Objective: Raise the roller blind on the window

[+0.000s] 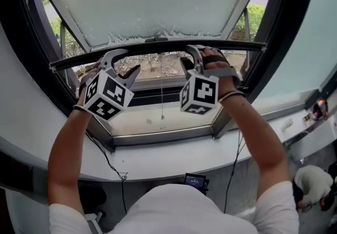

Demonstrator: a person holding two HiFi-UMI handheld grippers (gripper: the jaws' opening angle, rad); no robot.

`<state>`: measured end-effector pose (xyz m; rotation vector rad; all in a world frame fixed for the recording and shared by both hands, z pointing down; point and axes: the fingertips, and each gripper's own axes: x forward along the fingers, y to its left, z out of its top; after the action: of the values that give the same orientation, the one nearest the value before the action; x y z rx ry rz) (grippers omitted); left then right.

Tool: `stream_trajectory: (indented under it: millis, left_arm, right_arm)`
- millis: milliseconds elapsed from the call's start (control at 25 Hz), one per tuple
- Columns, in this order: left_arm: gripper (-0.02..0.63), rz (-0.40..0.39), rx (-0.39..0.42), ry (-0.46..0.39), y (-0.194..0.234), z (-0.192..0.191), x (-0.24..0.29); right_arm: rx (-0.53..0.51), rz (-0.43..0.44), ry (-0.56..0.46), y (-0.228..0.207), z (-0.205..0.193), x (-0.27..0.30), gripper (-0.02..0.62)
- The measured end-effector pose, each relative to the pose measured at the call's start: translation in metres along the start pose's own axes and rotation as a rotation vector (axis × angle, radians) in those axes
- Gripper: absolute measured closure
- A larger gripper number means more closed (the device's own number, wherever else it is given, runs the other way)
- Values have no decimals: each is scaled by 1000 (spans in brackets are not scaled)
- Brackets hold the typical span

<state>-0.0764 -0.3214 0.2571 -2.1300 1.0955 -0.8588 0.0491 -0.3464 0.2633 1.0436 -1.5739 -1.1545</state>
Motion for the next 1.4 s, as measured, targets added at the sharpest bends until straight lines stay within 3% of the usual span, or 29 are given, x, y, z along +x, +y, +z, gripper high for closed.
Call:
stream_trajectory:
  millis: [800, 1400]
  left_arm:
    - [408, 7, 3, -1, 4, 3, 1]
    - [408, 42, 64, 4, 15, 11, -2]
  right_arm:
    - [-21, -13, 2, -5, -1, 0, 455]
    - [-28, -47, 2, -21, 2, -2, 454]
